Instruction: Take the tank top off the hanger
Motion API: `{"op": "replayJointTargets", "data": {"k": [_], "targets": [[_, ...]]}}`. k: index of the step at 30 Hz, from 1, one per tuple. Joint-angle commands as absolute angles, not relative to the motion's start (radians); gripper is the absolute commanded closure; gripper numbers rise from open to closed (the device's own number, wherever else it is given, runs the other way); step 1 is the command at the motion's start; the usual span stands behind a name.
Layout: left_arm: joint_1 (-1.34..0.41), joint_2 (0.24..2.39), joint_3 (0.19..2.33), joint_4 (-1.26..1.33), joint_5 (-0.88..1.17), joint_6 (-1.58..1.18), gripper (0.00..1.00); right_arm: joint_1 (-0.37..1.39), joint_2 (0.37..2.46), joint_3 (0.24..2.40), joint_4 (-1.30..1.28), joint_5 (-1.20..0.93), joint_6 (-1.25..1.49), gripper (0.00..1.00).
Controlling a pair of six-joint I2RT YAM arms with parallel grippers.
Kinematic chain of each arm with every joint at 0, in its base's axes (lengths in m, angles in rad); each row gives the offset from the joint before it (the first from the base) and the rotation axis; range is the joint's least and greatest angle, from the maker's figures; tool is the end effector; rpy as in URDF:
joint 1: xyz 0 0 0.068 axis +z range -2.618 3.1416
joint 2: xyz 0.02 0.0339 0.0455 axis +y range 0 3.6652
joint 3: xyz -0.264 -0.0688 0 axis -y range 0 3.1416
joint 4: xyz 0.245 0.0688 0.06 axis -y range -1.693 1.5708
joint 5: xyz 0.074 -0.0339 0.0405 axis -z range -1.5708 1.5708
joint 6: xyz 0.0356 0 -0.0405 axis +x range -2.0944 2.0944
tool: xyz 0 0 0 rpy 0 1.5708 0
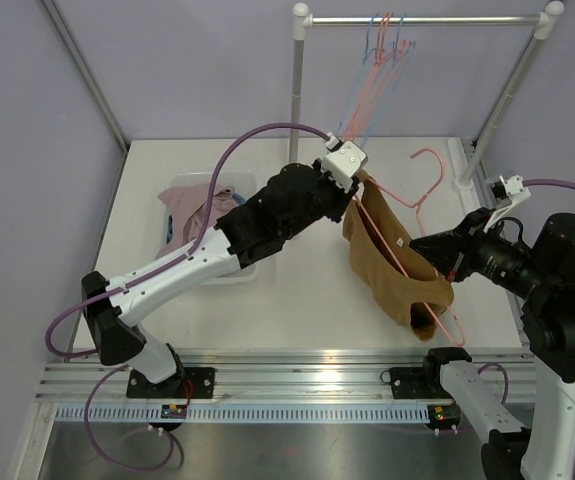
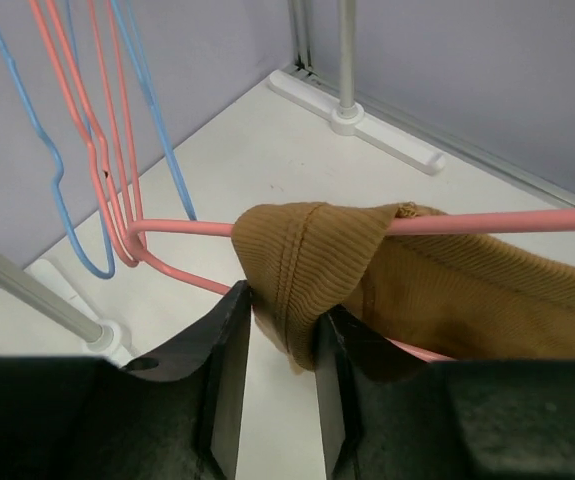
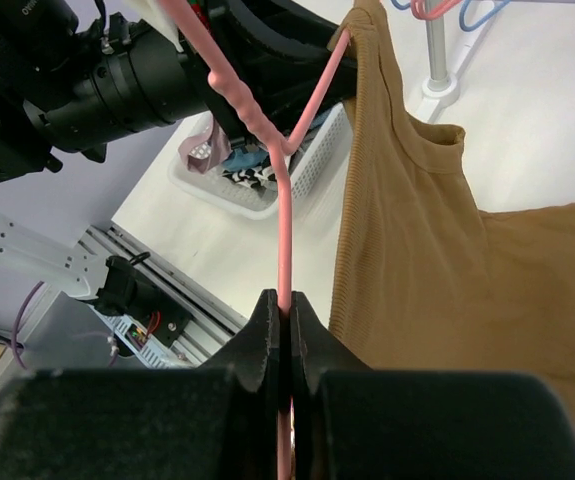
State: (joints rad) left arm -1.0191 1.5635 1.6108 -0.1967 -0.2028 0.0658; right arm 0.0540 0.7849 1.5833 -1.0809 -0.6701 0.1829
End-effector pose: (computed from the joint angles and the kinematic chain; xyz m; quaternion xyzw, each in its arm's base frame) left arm 0.1988 -0.3093 0.4328 0.3327 0.6799 -0.2296 0.6119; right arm 0.0578 0.0253 0.4890 -0.1484 0.7663 0.3281 0.5321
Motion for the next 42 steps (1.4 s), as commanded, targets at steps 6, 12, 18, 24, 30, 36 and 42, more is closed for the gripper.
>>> {"op": "replayJointTargets", "data": {"k": [6, 12, 18, 24, 30, 36, 42], "targets": [[-0.96, 1.421, 1.474, -0.133, -0.443, -0.026, 1.0, 0.094, 0.779, 1.534, -1.005, -0.702, 0.088, 1.0], [-0.864, 1.347, 1.457, -0.227, -0.641, -0.219, 1.0, 0.109, 0.703, 1.45, -0.922, -0.825, 0.006, 1.0], [-0.796, 1.322, 1.445, -0.269, -0.383, -0.282, 1.0, 0.109, 0.693, 1.372, -0.702, -0.859, 0.072, 1.0], [-0.798, 1.296, 1.358, -0.177, 0.161, -0.239, 1.0, 0.109, 0.686, 1.093, -0.075, -0.896, 0.438, 1.0], [-0.827, 1.213, 1.119, 0.011, 0.299, -0.216, 1.0, 0.109, 0.793, 0.861, 0.929, -0.57, 0.802, 1.0], [-0.828, 1.261, 1.091, -0.086, -0.027, -0.281, 1.0, 0.107, 0.858, 0.71, 1.314, -0.058, 0.634, 1.0], [-0.828, 1.259, 1.084, -0.189, -0.199, -0.36, 1.0, 0.107, 0.592, 0.902, 0.198, 0.105, 0.247, 1.0]]}}
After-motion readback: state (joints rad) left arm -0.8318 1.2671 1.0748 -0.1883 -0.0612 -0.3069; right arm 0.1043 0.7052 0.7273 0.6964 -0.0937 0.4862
